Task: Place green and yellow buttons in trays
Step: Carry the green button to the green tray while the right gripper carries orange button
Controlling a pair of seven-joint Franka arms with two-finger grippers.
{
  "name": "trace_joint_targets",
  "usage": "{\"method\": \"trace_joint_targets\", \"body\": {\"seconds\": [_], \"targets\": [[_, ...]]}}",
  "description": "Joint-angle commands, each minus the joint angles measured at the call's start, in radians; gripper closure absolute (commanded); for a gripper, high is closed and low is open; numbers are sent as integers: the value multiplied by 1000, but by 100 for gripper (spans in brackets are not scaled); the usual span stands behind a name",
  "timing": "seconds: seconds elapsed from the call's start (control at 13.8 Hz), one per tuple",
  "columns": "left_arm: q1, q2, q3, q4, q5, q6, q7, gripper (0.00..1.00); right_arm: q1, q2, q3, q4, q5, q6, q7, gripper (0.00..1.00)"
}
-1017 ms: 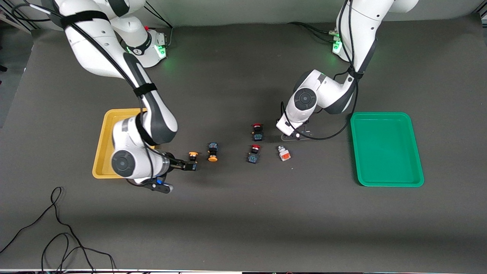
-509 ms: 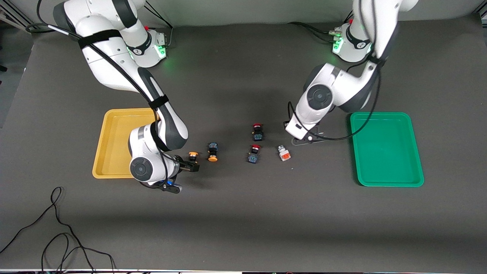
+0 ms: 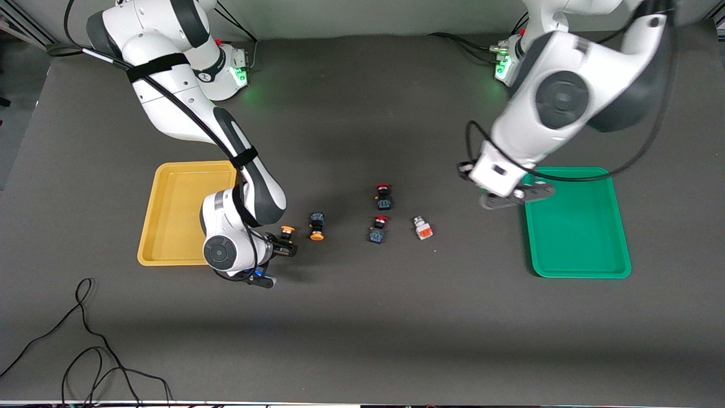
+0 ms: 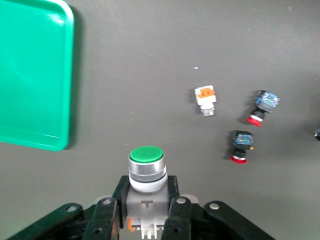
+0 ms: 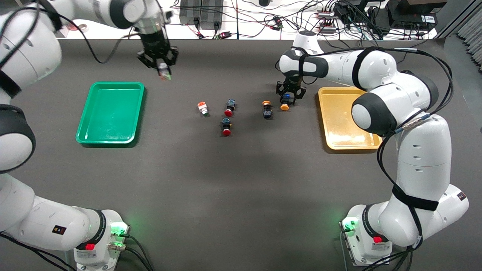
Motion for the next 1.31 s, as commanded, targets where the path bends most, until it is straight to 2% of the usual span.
{"method": "trace_joint_targets", "body": {"seconds": [0.0, 0.22, 0.36, 0.58, 0.8, 0.94, 1.09, 1.16, 1.24], "targets": [[140, -4, -5, 10, -1, -67, 183, 81, 18, -9, -12, 13, 7, 3, 9, 100], [315, -9, -4, 6, 41, -87, 387, 81, 18, -67, -18, 11, 7, -29, 5, 100], [387, 14, -4, -31, 97, -34, 510, 81, 6, -142, -56, 11, 7, -130, 3, 100], [426, 28, -4, -221, 100, 214, 536, 81, 4, -236, -172, -19, -3, -277, -165, 100], [429, 115, -2, -399, 120, 525, 549, 81, 6, -249, -306, -41, -3, -368, -392, 100], [442, 195, -2, -430, 134, 632, 549, 81, 6, -249, -344, -114, -2, -339, -472, 100], [444, 223, -2, -430, 134, 646, 549, 80, 6, -249, -372, -200, 5, -256, -578, 100], [446, 230, -1, -428, 135, 646, 549, 76, 3, -247, -374, -246, 11, -201, -604, 100], [444, 238, 1, -427, 141, 646, 549, 64, 3, -247, -374, -287, 11, -142, -610, 100]]}}
